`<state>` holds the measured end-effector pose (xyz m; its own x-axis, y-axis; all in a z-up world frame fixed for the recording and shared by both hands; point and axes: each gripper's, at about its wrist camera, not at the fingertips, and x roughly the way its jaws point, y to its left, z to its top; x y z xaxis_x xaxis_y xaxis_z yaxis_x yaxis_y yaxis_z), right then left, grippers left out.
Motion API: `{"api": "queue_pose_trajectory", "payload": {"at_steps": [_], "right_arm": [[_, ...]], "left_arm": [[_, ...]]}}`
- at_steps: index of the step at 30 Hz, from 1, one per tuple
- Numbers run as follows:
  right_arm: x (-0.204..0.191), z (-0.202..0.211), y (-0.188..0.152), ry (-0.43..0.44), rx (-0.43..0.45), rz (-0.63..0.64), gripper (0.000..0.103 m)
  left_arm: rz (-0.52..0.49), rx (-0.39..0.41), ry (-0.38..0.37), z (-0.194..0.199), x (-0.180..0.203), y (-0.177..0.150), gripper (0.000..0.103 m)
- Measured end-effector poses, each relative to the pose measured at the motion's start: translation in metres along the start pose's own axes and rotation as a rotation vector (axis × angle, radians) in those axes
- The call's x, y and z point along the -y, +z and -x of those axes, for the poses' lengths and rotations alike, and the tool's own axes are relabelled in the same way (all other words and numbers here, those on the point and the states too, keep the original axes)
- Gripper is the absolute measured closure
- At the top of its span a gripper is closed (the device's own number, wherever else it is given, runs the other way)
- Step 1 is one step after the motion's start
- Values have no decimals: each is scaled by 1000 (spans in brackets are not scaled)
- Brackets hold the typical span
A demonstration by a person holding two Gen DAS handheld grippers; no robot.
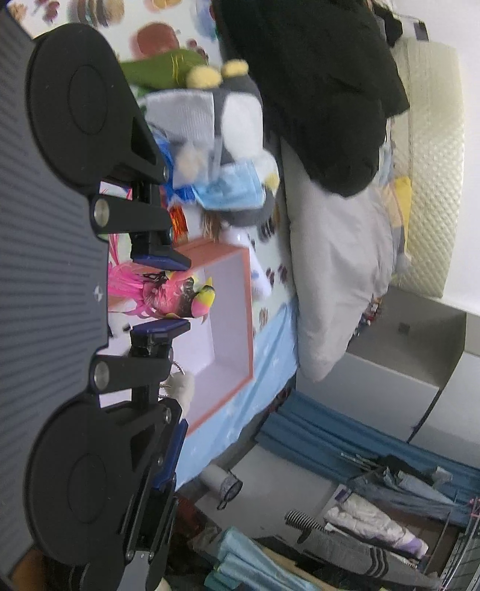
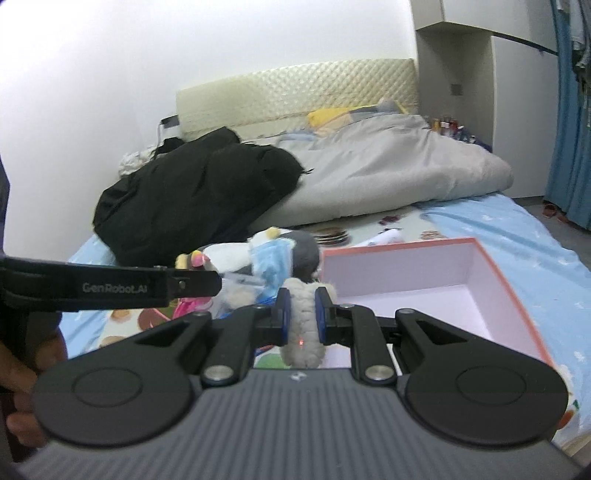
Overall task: Organize soft objects
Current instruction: 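Carry the hair tie with the right tool while the left tool carries the pink charm to the box, then open the right tool to drop the hair tie while the left tool drops the pink charm into the box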
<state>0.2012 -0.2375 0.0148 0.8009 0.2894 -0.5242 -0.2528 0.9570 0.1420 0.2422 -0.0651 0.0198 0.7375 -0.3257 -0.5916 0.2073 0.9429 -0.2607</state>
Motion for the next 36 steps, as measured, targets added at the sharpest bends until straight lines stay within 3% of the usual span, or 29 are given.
{"api": "queue_pose_trajectory", "payload": {"at_steps": [11,19,26,29,33,36], "right_arm": [[89,-33,-17,-101,-103,-119,85],[140,-77,-41,-128,-221,-189,85],[166,-109,-60,-127,-303,-228,85],[172,-119,-65,-116,-330,-245,81],[175,-125,-68,-107,-344,-258,60],[173,-122,-67,-102,-333,-263,58]], "left_arm": [[-61,-148,-38,-99,55,-1,70],[-82,-276,-33,-184,72,-15,70],[-90,-350,-6,-229,69,-27,70],[-100,-363,3,-239,66,-29,68],[-117,-358,13,-241,63,-28,60],[-114,-342,15,-236,61,-26,57]]}}
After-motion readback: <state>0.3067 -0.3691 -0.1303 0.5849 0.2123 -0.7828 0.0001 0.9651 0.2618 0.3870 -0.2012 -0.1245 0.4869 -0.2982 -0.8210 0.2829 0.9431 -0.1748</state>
